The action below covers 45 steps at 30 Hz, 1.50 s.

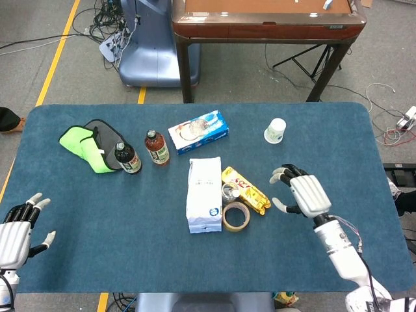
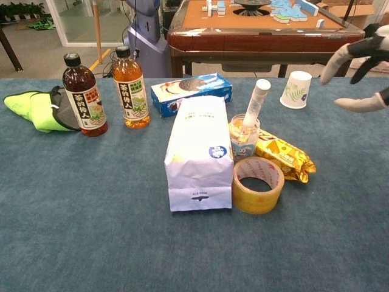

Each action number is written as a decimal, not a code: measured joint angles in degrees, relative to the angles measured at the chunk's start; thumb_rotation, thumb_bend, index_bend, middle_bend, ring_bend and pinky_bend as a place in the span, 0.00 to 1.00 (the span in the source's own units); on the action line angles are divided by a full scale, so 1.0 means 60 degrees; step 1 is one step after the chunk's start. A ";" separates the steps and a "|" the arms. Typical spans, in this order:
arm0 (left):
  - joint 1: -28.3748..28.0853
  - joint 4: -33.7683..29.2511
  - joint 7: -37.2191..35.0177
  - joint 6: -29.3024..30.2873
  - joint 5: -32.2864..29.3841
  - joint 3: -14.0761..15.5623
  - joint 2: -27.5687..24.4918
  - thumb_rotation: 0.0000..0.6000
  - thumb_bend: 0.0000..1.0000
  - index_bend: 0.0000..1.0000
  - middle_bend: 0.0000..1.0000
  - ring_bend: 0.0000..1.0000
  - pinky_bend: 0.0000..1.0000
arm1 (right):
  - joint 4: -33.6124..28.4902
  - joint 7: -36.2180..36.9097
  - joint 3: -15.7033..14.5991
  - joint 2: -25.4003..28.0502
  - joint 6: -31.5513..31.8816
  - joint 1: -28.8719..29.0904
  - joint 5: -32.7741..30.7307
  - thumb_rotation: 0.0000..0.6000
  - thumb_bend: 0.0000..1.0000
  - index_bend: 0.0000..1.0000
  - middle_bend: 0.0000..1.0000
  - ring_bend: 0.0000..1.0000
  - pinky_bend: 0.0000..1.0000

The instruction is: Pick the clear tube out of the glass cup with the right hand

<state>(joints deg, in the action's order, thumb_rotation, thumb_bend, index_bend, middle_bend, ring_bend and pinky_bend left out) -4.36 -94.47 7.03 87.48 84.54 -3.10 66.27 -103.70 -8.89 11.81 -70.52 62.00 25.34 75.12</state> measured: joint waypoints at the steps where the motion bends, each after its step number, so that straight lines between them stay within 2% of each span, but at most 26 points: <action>1: 0.0017 0.0016 -0.0032 0.0004 -0.0011 0.0009 -0.0012 1.00 0.30 0.18 0.10 0.17 0.14 | 0.0080 -0.0084 0.0057 -0.0191 -0.0123 0.0176 -0.0096 1.00 0.37 0.42 0.29 0.16 0.27; 7: 0.0111 0.0102 -0.0139 0.0059 -0.0046 0.0036 -0.0038 1.00 0.30 0.18 0.10 0.17 0.14 | 0.0540 -0.0525 0.0224 -0.1050 -0.0693 0.0968 -0.0481 1.00 0.37 0.43 0.29 0.16 0.27; 16: 0.0210 0.0212 -0.0274 0.0098 -0.0077 0.0067 -0.0066 1.00 0.30 0.18 0.10 0.17 0.14 | 0.1124 -0.0940 0.0213 -0.1873 -0.1084 0.1667 -0.0891 1.00 0.37 0.45 0.29 0.16 0.27; 45: 0.0323 0.0338 -0.0452 0.0133 -0.0117 0.0009 -0.0147 1.00 0.30 0.18 0.10 0.17 0.14 | 0.1964 -0.0517 0.0008 -0.2501 -0.1181 0.2265 -0.1114 1.00 0.40 0.49 0.31 0.16 0.27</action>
<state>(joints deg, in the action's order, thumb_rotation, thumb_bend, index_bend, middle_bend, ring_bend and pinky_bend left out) -2.42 -92.45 4.32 88.28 83.84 -3.04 65.39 -91.92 -12.00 11.86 -85.53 54.92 38.92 68.44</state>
